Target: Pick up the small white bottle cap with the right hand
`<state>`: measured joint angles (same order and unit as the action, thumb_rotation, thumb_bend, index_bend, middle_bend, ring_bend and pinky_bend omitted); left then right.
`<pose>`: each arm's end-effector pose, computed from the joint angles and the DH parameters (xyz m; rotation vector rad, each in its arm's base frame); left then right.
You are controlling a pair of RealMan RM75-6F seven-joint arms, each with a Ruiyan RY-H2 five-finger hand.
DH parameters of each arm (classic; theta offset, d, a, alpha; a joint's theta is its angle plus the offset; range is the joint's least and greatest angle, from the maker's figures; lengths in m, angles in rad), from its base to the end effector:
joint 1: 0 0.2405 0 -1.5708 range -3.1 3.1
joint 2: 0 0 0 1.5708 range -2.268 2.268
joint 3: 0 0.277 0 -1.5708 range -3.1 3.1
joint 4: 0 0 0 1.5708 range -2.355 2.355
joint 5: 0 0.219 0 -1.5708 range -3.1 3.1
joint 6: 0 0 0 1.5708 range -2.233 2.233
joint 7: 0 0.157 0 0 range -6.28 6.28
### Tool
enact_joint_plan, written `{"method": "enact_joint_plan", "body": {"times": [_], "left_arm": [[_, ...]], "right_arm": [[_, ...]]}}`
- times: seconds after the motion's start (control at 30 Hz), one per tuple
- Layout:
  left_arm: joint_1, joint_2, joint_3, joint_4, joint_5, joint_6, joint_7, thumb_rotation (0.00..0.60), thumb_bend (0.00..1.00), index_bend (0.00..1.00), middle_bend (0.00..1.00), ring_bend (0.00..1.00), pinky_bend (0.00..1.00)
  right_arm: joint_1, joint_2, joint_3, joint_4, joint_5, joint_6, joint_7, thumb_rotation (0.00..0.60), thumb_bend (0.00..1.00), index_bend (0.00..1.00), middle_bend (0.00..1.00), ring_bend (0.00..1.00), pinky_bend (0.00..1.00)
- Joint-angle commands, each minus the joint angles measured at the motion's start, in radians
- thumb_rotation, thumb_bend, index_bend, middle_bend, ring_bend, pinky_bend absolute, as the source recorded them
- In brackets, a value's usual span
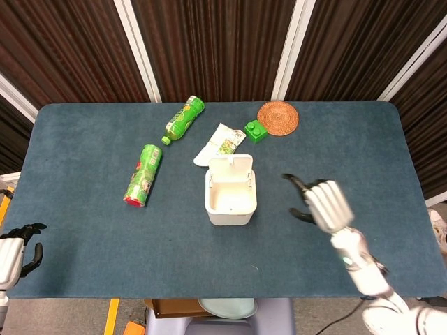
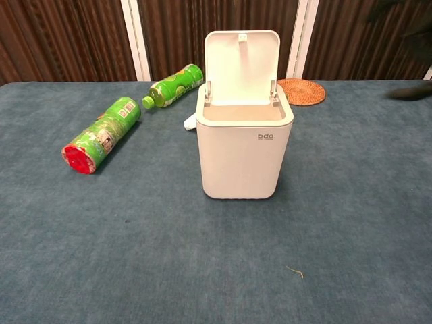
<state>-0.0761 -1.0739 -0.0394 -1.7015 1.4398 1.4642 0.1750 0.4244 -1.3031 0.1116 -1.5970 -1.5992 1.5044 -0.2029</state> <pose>-0.3305 0.1896 0.1653 -1.3982 -0.8599 -0.7528 -0.2104 -0.2938 0.1081 1.5858 -0.5409 1.2395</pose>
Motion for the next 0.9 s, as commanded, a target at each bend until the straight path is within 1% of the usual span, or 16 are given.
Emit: {"method": "enact_joint_plan", "body": {"times": [0.03, 0.1, 0.13, 0.17, 0.2, 0.27, 0.33, 0.4, 0.43, 0.53, 0.67, 0.9], "left_arm": [[-0.001, -0.004, -0.001, 0.002, 0.000, 0.001, 0.005, 0.600, 0.58, 0.32, 0.38, 0.39, 0.52], [-0.003, -0.007, 0.000, 0.006, -0.002, -0.003, 0.012, 0.600, 0.58, 0.32, 0.38, 0.39, 0.52], [-0.004, -0.009, 0.000, 0.007, -0.003, -0.005, 0.016, 0.600, 0.58, 0.32, 0.38, 0.39, 0.52], [-0.005, -0.011, 0.001, 0.007, -0.005, -0.009, 0.022, 0.600, 0.58, 0.32, 0.38, 0.39, 0.52], [-0.007, -0.013, 0.001, 0.008, -0.006, -0.011, 0.026, 0.600, 0.58, 0.32, 0.38, 0.39, 0.52], [-0.010, -0.016, 0.002, 0.008, -0.004, -0.017, 0.033, 0.600, 0.58, 0.33, 0.38, 0.39, 0.52], [-0.014, -0.019, 0.003, 0.010, -0.001, -0.021, 0.037, 0.600, 0.58, 0.33, 0.38, 0.39, 0.52], [-0.018, -0.022, 0.005, 0.015, 0.004, -0.026, 0.041, 0.600, 0.58, 0.33, 0.38, 0.39, 0.52], [-0.020, -0.024, 0.005, 0.017, 0.003, -0.029, 0.041, 0.600, 0.58, 0.33, 0.38, 0.39, 0.52], [-0.021, -0.025, 0.007, 0.018, 0.000, -0.034, 0.040, 0.600, 0.58, 0.33, 0.38, 0.39, 0.52], [-0.020, -0.022, 0.008, 0.016, 0.005, -0.029, 0.035, 0.600, 0.58, 0.33, 0.38, 0.39, 0.52], [-0.016, -0.021, 0.007, 0.018, 0.005, -0.019, 0.030, 0.600, 0.58, 0.34, 0.38, 0.39, 0.52]], "right_arm": [[-0.208, 0.076, -0.071, 0.040, -0.033, 0.225, -0.088, 0.600, 0.11, 0.43, 0.84, 0.83, 0.85], [-0.250, 0.069, -0.072, 0.077, 0.009, 0.247, -0.053, 0.600, 0.11, 0.43, 0.72, 0.70, 0.79], [-0.262, 0.066, -0.070, 0.091, 0.028, 0.245, -0.030, 0.600, 0.11, 0.42, 0.65, 0.62, 0.76], [-0.272, 0.063, -0.068, 0.107, 0.053, 0.234, 0.004, 0.600, 0.11, 0.41, 0.56, 0.51, 0.73], [-0.277, 0.062, -0.066, 0.117, 0.074, 0.216, 0.024, 0.600, 0.11, 0.39, 0.52, 0.46, 0.71], [-0.281, 0.064, -0.065, 0.126, 0.118, 0.164, 0.053, 0.600, 0.11, 0.33, 0.37, 0.30, 0.52], [-0.271, 0.071, -0.068, 0.119, 0.139, 0.109, 0.048, 0.600, 0.11, 0.26, 0.26, 0.19, 0.32], [-0.262, 0.085, -0.074, 0.108, 0.144, 0.064, 0.043, 0.600, 0.11, 0.18, 0.18, 0.10, 0.20], [-0.260, 0.085, -0.073, 0.108, 0.146, 0.052, 0.036, 0.600, 0.11, 0.13, 0.14, 0.07, 0.17], [-0.257, 0.083, -0.078, 0.113, 0.141, 0.027, 0.035, 0.600, 0.11, 0.06, 0.08, 0.02, 0.16], [-0.251, 0.085, -0.087, 0.114, 0.138, -0.019, 0.051, 0.600, 0.11, 0.00, 0.06, 0.00, 0.16], [-0.252, 0.080, -0.084, 0.129, 0.107, -0.021, 0.091, 0.600, 0.11, 0.00, 0.05, 0.00, 0.16]]}}
